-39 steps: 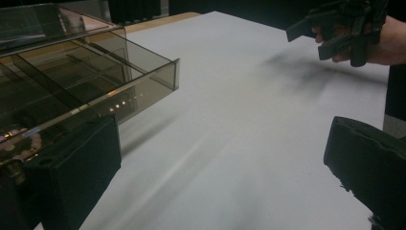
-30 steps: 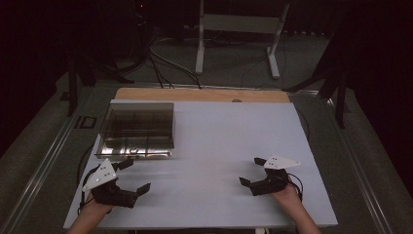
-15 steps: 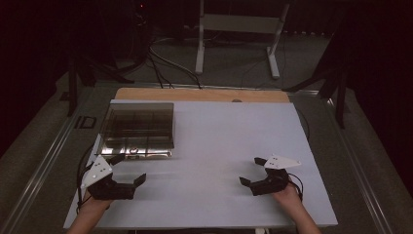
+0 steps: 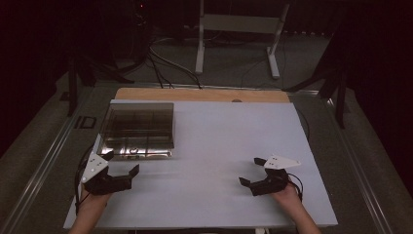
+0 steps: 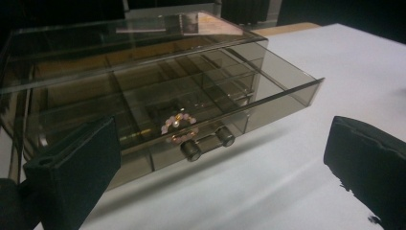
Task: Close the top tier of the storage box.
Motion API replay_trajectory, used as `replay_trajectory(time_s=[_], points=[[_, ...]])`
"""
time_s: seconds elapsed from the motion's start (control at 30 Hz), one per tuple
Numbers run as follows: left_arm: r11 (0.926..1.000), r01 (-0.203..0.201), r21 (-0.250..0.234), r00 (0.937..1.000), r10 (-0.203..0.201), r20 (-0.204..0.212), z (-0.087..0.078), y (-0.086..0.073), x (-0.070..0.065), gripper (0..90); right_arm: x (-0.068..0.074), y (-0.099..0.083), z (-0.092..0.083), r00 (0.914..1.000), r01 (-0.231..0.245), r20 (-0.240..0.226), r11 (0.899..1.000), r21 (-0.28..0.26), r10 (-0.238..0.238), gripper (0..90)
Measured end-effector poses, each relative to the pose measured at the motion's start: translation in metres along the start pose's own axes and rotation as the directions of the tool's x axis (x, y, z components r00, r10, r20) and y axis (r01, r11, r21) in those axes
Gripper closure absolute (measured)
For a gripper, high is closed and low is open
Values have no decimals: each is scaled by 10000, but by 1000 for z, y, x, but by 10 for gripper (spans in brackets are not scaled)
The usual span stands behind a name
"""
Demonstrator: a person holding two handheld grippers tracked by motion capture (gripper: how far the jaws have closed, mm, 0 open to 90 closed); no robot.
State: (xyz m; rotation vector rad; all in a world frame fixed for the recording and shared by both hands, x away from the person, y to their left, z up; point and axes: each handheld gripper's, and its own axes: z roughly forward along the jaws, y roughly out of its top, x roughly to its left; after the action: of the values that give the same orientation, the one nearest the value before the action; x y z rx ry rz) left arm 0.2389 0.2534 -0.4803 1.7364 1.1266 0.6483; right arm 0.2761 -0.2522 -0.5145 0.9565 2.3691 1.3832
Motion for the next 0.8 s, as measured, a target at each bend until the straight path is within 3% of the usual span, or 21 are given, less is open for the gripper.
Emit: replay_trajectory(time_s=[0.17,0.3,0.47,0.57,0.63,0.8], points=[[9990,-371,263,9993,372,-37,4,-7,-1,0,0,0,0,10000,5,-19,10000,29,-5,36],[9975,-629,331,9973,641,-350,3,-10,-2,13,0,0,0,10000,16,-27,10000,21,-16,36],[9966,31,827,9992,1,-389,4,-13,4,12,0,0,1,10000,37,-52,10000,54,-37,36],[9927,90,1206,9974,-3,-722,6,-16,4,14,0,0,1,10000,44,-58,10000,74,-43,36],[9903,241,1367,9982,-163,-573,6,-17,5,28,0,0,1,10000,45,-65,10000,68,-44,36],[9836,272,1782,9977,-155,-667,9,-20,5,72,2,1,1,9999,67,-123,10000,29,-67,36]])
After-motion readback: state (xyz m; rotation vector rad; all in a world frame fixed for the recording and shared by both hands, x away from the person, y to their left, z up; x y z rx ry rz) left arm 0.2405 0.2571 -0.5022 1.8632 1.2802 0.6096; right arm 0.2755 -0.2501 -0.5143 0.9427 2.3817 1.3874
